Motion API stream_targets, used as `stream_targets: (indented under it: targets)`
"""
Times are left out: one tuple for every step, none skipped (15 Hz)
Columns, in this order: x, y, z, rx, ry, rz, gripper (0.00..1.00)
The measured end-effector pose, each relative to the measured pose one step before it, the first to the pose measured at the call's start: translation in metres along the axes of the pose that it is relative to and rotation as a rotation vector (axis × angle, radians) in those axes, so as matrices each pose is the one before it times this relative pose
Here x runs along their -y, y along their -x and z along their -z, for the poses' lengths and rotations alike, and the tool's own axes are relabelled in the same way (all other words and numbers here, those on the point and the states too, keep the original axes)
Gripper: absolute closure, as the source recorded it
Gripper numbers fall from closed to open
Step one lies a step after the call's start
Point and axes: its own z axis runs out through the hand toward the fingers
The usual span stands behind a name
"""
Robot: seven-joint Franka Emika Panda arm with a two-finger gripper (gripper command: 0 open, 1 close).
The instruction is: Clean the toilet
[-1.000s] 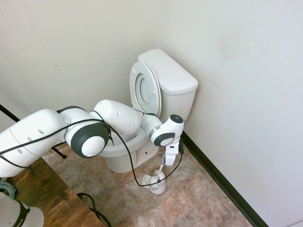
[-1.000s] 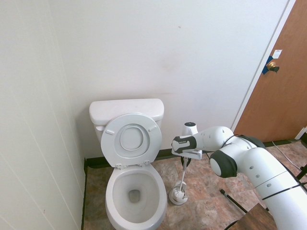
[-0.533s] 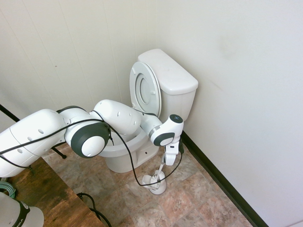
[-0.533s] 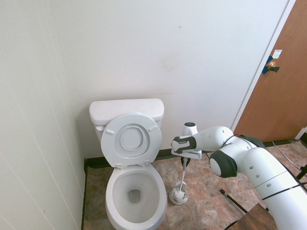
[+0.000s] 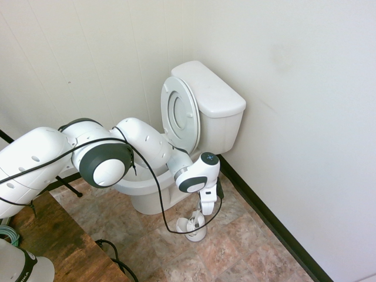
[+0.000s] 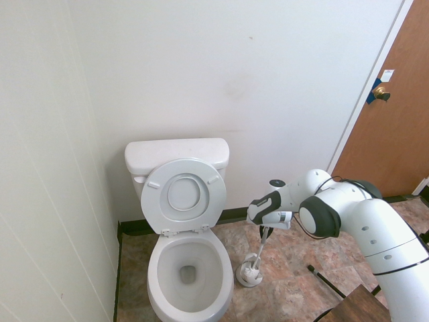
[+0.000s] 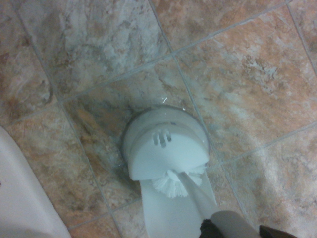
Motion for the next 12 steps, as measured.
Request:
stream_targets:
  targets:
    - [-0.00906,0.00169,0.00213,0.00375,-0.00732,0.00335,1.0]
    - [-0.00804,0.00036,0.00491,-0.00114,-0.00867,0.00277,1.0]
    - [-0.00615,-0.00044,0.00934,-0.00149,-0.00835,0.00522,1.0]
    - [-0.00423,-0.00114,0.01411,-0.0018,-0.0112,0.00186,1.0]
    - [-0.00385,-0.00188,0.01718,-0.00268,-0.01033,0.00317,1.0]
    - [-0.00386,-0.00231,0.02058,-0.00287,-0.01089,0.00568,1.0]
    - [-0.00495,-0.00172,0.02057,-0.00138,-0.00931,0.0055,1.0]
    - [-0.00615,-0.00168,0.02015,-0.00311,-0.00874,0.00159,1.0]
    - [-0.00781,-0.0019,0.02135,-0.00639,-0.00851,-0.00099,1.0]
    - [-0.0086,-0.00099,0.0205,-0.00539,-0.00707,-0.00043,1.0]
    - [-0.00826,0.00032,0.01925,-0.00399,-0.00513,0.00138,1.0]
    - [-0.00631,0.00115,0.02167,-0.00262,-0.00667,0.00571,1.0]
